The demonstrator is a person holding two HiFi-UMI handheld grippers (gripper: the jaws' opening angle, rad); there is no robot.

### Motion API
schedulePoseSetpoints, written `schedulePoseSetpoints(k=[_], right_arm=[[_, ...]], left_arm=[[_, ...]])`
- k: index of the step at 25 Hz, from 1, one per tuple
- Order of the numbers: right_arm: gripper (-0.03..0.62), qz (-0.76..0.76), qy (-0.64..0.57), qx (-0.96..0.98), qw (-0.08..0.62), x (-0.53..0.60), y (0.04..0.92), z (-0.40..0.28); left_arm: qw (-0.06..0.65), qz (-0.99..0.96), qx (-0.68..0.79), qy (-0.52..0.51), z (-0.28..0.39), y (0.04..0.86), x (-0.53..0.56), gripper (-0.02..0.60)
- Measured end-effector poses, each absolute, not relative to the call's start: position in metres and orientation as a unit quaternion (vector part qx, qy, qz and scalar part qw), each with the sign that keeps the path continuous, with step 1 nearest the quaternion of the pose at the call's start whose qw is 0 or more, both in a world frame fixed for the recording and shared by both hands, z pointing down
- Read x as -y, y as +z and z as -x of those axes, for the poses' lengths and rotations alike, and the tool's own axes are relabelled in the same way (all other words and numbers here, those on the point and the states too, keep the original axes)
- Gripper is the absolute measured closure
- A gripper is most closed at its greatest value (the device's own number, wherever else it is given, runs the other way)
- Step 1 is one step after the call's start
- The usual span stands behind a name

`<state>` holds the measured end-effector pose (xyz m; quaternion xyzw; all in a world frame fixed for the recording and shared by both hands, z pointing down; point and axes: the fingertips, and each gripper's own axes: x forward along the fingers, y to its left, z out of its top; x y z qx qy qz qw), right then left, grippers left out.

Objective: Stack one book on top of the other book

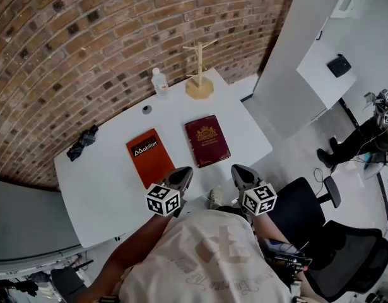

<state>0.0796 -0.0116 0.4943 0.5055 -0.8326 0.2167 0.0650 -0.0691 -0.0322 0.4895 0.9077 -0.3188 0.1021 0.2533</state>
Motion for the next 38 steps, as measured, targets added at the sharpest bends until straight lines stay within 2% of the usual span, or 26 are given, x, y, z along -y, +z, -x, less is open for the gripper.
schedulePoseSetpoints(k=[25,38], right_arm=[[0.572,-0.41,0.245,0.873,0.096,0.136,0.536,-0.101],[0.572,-0.375,0.255,0.883,0.123,0.166,0.564,-0.11]], left_arm=[[0.288,-0.859,0.402,0.132,0.047,0.521,0.111,0.561],[0.294,-0.839,0.435,0.142,0.034,0.536,0.137,0.561]])
